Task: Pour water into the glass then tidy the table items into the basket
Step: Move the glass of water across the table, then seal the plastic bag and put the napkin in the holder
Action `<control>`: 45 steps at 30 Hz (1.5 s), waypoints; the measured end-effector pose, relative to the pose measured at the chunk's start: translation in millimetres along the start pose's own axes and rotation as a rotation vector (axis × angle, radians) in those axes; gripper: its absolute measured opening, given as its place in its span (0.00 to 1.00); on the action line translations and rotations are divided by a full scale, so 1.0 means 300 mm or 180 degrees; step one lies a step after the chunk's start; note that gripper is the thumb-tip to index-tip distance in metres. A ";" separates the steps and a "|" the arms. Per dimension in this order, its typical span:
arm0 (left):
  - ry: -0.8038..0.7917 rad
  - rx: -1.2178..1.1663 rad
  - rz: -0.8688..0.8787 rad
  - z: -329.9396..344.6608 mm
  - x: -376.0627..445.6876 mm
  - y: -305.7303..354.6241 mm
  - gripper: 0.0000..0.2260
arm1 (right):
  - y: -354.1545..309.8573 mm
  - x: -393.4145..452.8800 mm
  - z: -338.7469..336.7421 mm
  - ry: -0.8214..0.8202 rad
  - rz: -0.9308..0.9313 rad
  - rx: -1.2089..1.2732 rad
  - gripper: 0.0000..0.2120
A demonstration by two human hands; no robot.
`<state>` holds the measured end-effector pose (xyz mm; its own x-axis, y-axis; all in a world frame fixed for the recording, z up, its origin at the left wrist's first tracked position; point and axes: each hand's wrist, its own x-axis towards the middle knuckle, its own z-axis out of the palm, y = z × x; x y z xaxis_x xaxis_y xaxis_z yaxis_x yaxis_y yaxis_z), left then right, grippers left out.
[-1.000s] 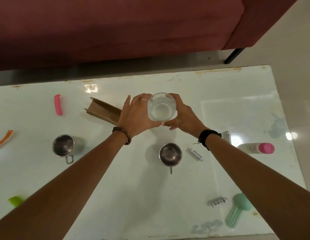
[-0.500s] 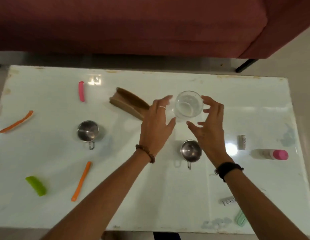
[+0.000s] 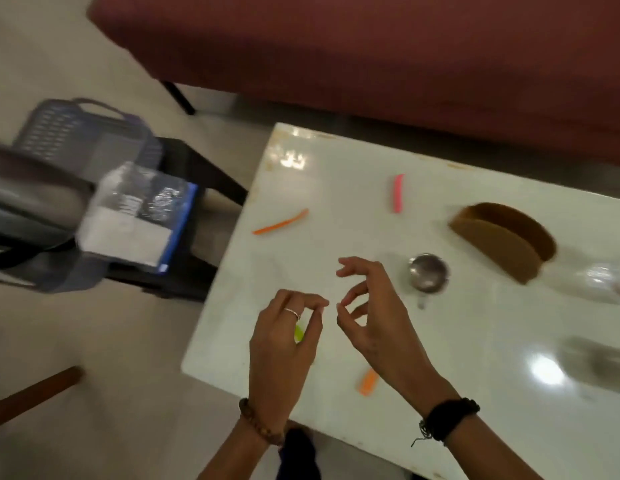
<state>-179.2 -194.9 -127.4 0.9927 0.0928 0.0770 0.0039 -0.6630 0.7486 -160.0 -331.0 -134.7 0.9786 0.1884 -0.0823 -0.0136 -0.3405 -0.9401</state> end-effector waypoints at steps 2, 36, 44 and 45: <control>0.0169 0.0419 0.0229 -0.165 0.041 -0.138 0.12 | -0.069 0.087 0.175 -0.0315 -0.0133 -0.0172 0.30; -0.0723 -0.1016 0.0591 -0.508 0.340 -0.199 0.13 | -0.380 0.211 0.249 0.0445 -0.1099 -0.2424 0.10; -0.0756 -0.2158 0.0122 -0.281 0.230 0.071 0.08 | -0.381 -0.011 -0.003 0.0437 0.0028 -0.0645 0.06; -0.0844 -0.2178 0.0127 -0.251 0.217 0.095 0.10 | -0.380 -0.025 -0.027 0.0619 -0.0052 -0.0481 0.05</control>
<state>-123.5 -151.8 -51.3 0.9866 -0.1622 0.0158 -0.0229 -0.0419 0.9989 -164.2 -301.1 -24.4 0.9998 0.0191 0.0113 0.0190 -0.4755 -0.8795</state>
